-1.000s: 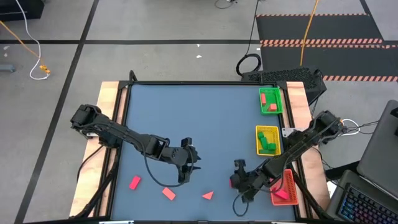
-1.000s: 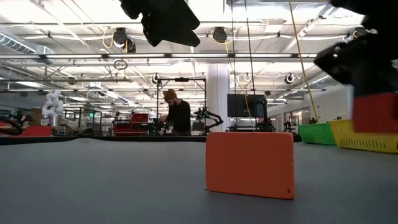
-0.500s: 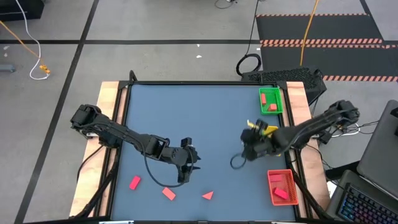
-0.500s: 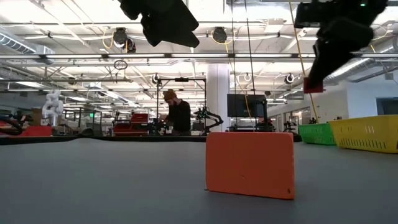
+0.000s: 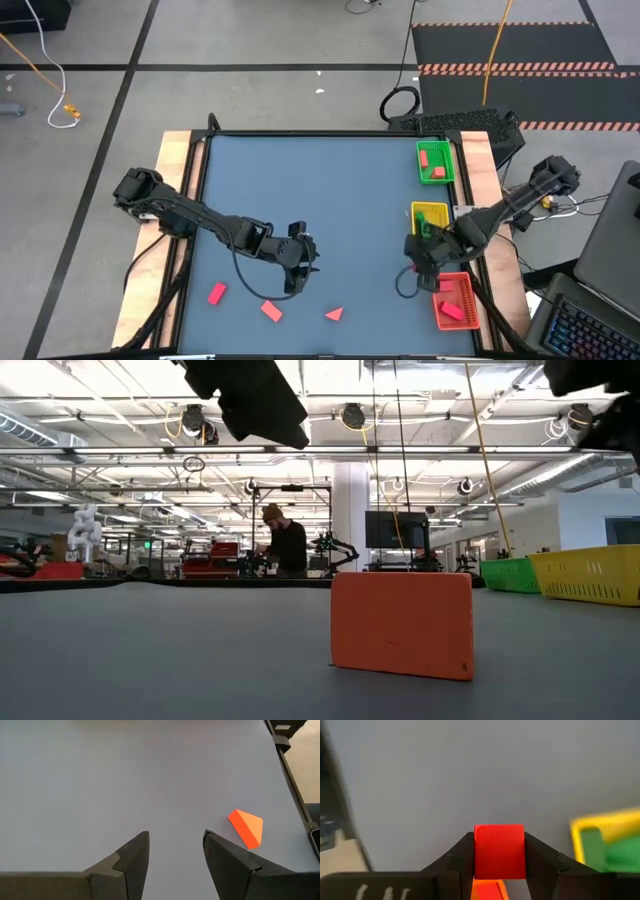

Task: Sort & place blocks by color
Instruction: Put the right red block into the orange basket, then put right orange block into the green basket

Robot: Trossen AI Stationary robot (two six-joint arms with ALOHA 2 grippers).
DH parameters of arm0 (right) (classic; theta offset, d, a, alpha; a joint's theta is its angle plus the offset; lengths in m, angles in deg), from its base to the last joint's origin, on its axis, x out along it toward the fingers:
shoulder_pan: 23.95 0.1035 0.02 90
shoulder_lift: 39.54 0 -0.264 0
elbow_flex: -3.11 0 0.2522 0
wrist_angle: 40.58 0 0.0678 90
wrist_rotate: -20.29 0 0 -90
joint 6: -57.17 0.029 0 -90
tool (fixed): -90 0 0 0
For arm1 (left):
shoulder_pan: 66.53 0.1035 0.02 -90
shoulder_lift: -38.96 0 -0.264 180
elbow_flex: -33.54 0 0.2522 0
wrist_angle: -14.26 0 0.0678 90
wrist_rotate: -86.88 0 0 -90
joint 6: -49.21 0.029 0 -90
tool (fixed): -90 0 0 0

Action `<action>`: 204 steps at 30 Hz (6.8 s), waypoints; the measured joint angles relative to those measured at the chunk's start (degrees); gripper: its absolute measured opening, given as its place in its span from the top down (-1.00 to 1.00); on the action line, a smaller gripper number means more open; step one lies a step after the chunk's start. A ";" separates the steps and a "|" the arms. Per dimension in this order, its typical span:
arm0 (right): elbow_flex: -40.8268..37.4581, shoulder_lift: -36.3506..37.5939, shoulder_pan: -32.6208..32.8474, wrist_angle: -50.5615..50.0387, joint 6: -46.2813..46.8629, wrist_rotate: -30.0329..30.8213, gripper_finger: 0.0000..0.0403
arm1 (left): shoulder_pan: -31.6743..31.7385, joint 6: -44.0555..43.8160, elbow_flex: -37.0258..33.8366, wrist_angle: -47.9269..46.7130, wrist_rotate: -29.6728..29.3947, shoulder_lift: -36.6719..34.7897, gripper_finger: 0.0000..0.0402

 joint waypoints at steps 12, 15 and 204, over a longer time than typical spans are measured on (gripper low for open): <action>-0.07 -0.09 13.47 -6.42 28.73 -5.35 0.41 | -0.23 -0.77 0.00 0.09 0.00 0.00 0.06; -0.07 -0.09 15.84 -6.67 33.48 -7.09 0.41 | -0.23 -0.77 0.00 0.09 0.00 0.00 0.06; 1.33 -48.58 0.11 94.70 -26.63 21.67 -0.53 | -0.93 -8.91 0.00 -6.40 0.64 0.00 0.06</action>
